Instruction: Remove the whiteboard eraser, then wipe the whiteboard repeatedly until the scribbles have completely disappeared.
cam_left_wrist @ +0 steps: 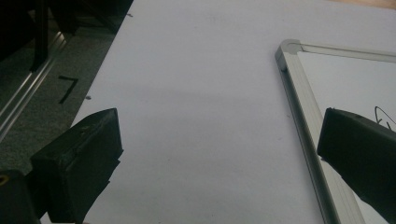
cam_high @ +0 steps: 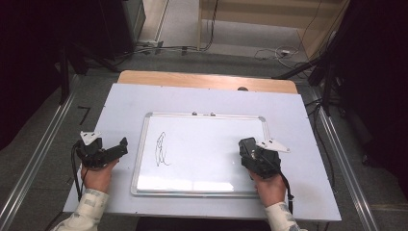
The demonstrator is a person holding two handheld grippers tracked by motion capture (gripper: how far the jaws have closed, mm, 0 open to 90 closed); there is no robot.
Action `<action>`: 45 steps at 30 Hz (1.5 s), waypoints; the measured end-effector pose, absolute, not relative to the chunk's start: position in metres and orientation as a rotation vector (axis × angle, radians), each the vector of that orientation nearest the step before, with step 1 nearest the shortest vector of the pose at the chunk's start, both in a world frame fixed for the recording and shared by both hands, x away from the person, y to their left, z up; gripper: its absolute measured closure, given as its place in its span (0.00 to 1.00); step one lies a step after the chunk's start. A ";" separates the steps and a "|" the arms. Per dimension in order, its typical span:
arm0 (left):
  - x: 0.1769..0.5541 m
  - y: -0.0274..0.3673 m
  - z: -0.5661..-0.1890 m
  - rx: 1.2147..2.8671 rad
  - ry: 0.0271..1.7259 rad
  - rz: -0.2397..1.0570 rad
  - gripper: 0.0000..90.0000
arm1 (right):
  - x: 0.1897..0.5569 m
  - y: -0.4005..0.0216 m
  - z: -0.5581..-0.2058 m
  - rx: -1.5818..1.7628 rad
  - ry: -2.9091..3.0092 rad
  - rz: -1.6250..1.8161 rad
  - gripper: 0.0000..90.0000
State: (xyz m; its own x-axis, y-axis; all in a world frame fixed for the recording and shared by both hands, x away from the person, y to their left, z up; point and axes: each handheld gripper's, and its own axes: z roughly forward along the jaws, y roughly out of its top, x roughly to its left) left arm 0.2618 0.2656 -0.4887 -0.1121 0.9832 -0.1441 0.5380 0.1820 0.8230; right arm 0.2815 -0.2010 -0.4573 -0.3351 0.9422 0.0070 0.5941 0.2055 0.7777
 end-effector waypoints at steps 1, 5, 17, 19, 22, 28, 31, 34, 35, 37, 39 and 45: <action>0.262 0.266 -0.489 1.445 1.750 0.794 0.00 | 0.282 -0.200 -0.457 1.422 2.011 0.967 0.43; 0.262 0.265 -0.489 1.444 1.750 0.794 0.00 | 0.282 -0.197 -0.456 1.413 2.018 0.967 0.43; 0.262 0.266 -0.489 1.445 1.752 0.794 0.00 | 0.291 -0.170 -0.451 1.352 2.076 0.992 0.43; 0.262 0.267 -0.489 1.442 1.751 0.794 0.00 | 0.294 -0.164 -0.452 1.344 2.084 0.995 0.43; 0.261 0.266 -0.489 1.444 1.749 0.791 0.00 | 0.296 -0.157 -0.452 1.334 2.096 0.999 0.43; 0.261 0.265 -0.488 1.443 1.747 0.796 0.00 | 0.301 -0.145 -0.453 1.319 2.116 1.006 0.43; 0.261 0.266 -0.488 1.444 1.746 0.797 0.00 | 0.303 -0.139 -0.454 1.309 2.126 1.011 0.43; 0.261 0.265 -0.488 1.441 1.744 0.796 0.00 | 0.305 -0.133 -0.454 1.299 2.137 1.015 0.43; 0.261 0.265 -0.488 1.443 1.746 0.795 0.00 | 0.306 -0.130 -0.454 1.296 2.138 1.017 0.43; 0.261 0.265 -0.488 1.444 1.745 0.796 0.00 | 0.307 -0.126 -0.454 1.293 2.145 1.023 0.43; 0.261 0.265 -0.488 1.443 1.744 0.795 0.00 | 0.309 -0.121 -0.455 1.289 2.152 1.026 0.43; 0.261 0.265 -0.488 1.443 1.742 0.794 0.00 | 0.314 -0.105 -0.458 1.272 2.178 1.036 0.43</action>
State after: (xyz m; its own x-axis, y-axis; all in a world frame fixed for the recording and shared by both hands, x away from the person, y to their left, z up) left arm 0.2609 0.2652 -0.4876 -0.1068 0.9835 -0.1460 0.5347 0.1806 0.8255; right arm 0.3139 -0.1052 -0.4580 -0.4984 0.8667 0.0176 0.5608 0.3069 0.7690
